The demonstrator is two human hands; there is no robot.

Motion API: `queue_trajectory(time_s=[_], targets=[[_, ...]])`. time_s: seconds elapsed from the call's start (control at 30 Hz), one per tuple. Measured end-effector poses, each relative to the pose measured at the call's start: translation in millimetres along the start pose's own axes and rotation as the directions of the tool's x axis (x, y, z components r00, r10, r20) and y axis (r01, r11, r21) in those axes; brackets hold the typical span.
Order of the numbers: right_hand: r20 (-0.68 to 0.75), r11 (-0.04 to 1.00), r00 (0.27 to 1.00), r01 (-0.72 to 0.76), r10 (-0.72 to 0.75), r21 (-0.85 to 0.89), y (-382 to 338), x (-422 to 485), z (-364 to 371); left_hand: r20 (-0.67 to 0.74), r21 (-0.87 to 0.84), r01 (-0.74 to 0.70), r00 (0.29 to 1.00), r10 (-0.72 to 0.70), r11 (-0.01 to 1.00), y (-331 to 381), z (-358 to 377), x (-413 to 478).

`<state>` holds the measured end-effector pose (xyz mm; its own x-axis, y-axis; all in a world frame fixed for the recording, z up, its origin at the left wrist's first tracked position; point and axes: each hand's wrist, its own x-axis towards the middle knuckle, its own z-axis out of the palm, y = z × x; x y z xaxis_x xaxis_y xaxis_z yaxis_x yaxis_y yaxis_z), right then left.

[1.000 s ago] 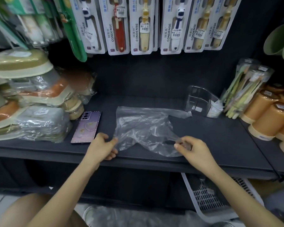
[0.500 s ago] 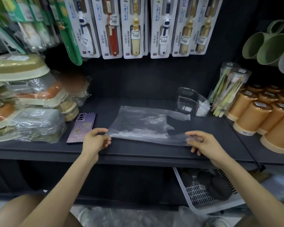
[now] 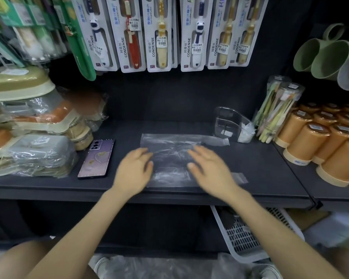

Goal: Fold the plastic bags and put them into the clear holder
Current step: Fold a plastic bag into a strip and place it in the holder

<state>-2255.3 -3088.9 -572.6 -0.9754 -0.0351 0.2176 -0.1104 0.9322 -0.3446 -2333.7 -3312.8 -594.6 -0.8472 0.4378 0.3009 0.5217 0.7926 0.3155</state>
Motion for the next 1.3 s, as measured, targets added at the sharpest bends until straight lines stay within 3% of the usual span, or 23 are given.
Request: queue_trajectory(time_s=[0.07,0.13,0.23,0.3,0.37,0.43,0.5,0.53,0.6,0.73,0.83,1.07,1.13,1.2,1.3], targets=[[0.142,0.991,0.988,0.079,-0.064,-0.104,-19.8,6.1,31.0,0.217,0.032,-0.061,0.975,0.053,0.998,5.2,17.3,1.6],[0.251,0.982,0.965,0.116,-0.076,-0.148,-20.1,0.3,50.9,0.341,0.079,-0.058,0.94,0.028,0.995,2.0,29.1,-5.5],[0.238,0.979,0.97,0.097,-0.053,-0.177,8.9,-16.6,56.4,0.369,0.13,-0.072,0.929,0.019,0.989,-5.5,34.6,-13.6],[0.195,0.981,0.981,0.052,-0.015,-0.188,29.9,-25.2,47.7,0.381,0.066,-0.054,0.924,0.025,0.996,-6.8,30.2,-14.4],[0.151,0.994,0.988,-0.009,0.026,-0.113,38.6,-24.9,34.0,0.347,-0.129,0.058,0.938,-0.01,0.99,-6.1,24.4,-11.2],[0.056,0.999,0.998,-0.021,0.023,-0.035,32.5,-9.6,26.2,0.211,-0.269,0.149,0.973,-0.092,0.952,-8.1,17.9,0.3],[-0.009,0.999,1.0,0.009,-0.009,-0.05,15.1,19.6,27.1,0.04,-0.191,0.105,0.994,-0.1,0.976,-14.1,18.0,20.4],[-0.016,0.996,1.0,0.02,-0.021,-0.082,5.5,38.0,31.5,0.02,-0.118,0.071,0.997,-0.069,0.99,-17.0,19.3,33.5],[-0.003,0.988,1.0,0.019,-0.019,-0.152,-9.6,76.7,48.5,0.112,0.048,0.025,0.993,-0.03,0.999,-21.9,25.7,62.4],[0.127,0.949,0.992,0.027,0.013,-0.313,-18.5,130.9,82.8,0.25,0.279,0.024,0.963,-0.097,0.96,-34.5,49.1,98.4],[0.217,0.936,0.973,0.001,0.08,-0.351,0.9,140.2,89.9,0.316,0.246,0.099,0.932,-0.176,0.964,-43.3,57.2,100.4],[0.177,0.88,0.933,-0.214,0.312,-0.423,72.2,119.8,50.4,0.332,0.14,0.131,0.928,-0.171,0.981,-51.0,58.4,99.5],[0.124,0.904,0.958,-0.196,0.26,-0.379,60.6,110.9,45.5,0.291,0.073,0.147,0.943,-0.162,0.986,-49.6,51.1,95.8],[0.079,0.957,0.988,-0.109,0.135,-0.269,31.2,94.2,45.0,0.201,0.094,0.078,0.975,-0.095,0.993,-41.1,42.9,80.9],[0.15,0.978,0.988,0.06,-0.03,-0.2,-9.9,57.0,59.5,0.176,0.098,-0.062,0.983,0.044,0.993,-21.3,35.0,37.9]])
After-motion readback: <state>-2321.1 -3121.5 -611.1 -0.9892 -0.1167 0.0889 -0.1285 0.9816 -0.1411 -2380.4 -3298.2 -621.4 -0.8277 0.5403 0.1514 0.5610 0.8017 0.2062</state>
